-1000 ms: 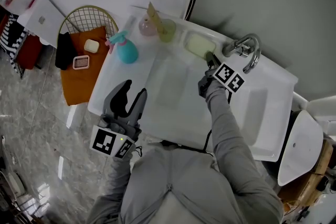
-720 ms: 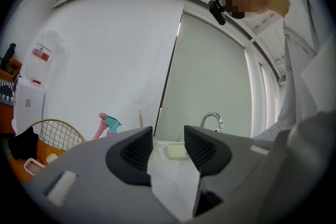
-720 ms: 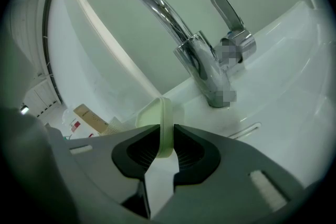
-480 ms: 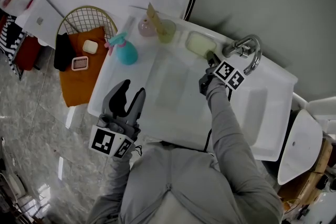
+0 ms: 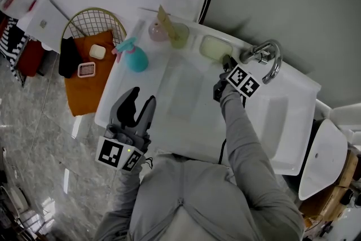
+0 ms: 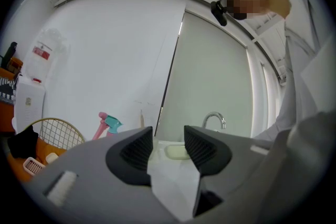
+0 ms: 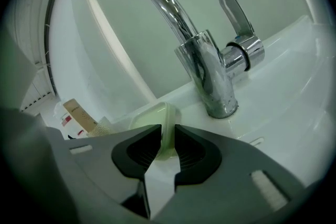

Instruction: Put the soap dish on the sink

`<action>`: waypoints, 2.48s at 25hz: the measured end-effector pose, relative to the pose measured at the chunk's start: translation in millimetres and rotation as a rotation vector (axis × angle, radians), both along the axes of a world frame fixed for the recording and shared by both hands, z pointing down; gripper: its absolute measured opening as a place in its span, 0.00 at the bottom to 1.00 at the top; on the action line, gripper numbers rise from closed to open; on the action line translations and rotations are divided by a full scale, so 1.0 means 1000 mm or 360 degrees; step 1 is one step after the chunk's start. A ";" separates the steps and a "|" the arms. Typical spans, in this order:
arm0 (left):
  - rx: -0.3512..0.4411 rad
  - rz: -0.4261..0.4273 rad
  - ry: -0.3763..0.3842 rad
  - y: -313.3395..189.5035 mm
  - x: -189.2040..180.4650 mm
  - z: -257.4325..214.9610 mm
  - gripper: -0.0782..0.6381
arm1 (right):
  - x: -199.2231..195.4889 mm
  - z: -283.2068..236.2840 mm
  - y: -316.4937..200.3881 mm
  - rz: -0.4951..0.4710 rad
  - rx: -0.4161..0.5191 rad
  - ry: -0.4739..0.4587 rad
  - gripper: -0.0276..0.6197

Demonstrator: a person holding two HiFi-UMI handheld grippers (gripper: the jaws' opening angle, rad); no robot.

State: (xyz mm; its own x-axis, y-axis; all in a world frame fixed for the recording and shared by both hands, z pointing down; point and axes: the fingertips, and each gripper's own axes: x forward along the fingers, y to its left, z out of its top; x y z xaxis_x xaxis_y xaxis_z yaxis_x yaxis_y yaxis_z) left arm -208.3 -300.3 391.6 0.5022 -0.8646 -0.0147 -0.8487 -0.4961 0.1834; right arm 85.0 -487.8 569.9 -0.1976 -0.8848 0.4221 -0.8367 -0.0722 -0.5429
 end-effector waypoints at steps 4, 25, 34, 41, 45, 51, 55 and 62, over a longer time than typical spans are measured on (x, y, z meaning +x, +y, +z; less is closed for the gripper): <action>-0.0003 -0.0005 -0.0006 -0.002 0.001 -0.001 0.39 | 0.000 -0.002 -0.004 0.0006 0.0034 0.0064 0.16; 0.0003 0.0007 -0.0016 -0.008 0.011 -0.003 0.39 | 0.002 -0.030 -0.012 -0.0019 0.0227 0.0183 0.16; 0.0032 0.0043 -0.0013 -0.008 0.023 -0.008 0.39 | -0.023 -0.067 0.009 -0.0220 0.0362 0.0245 0.16; 0.0050 0.0052 -0.0009 -0.004 0.030 -0.011 0.39 | -0.052 -0.090 0.040 -0.0382 0.0460 0.0255 0.16; 0.0054 0.0048 -0.0007 0.000 0.032 -0.013 0.39 | -0.066 -0.106 0.059 -0.0452 0.0528 0.0234 0.16; 0.0063 0.0055 -0.0008 0.008 0.039 -0.015 0.39 | -0.078 -0.130 0.089 -0.0539 0.0631 0.0206 0.16; 0.0070 0.0063 -0.0004 0.012 0.046 -0.017 0.39 | -0.082 -0.146 0.114 -0.0601 0.0711 0.0251 0.16; 0.0083 0.0083 -0.0002 0.024 0.061 -0.020 0.39 | -0.079 -0.159 0.155 -0.0673 0.0797 0.0348 0.16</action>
State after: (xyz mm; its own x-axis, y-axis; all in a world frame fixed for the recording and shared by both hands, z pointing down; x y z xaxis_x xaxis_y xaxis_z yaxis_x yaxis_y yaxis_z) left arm -147.8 -276.6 371.8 0.5468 -0.8352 -0.0585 -0.8215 -0.5487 0.1549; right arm 5.9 -332.6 410.7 -0.5253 -0.8493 0.0519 -0.8318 0.4998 -0.2416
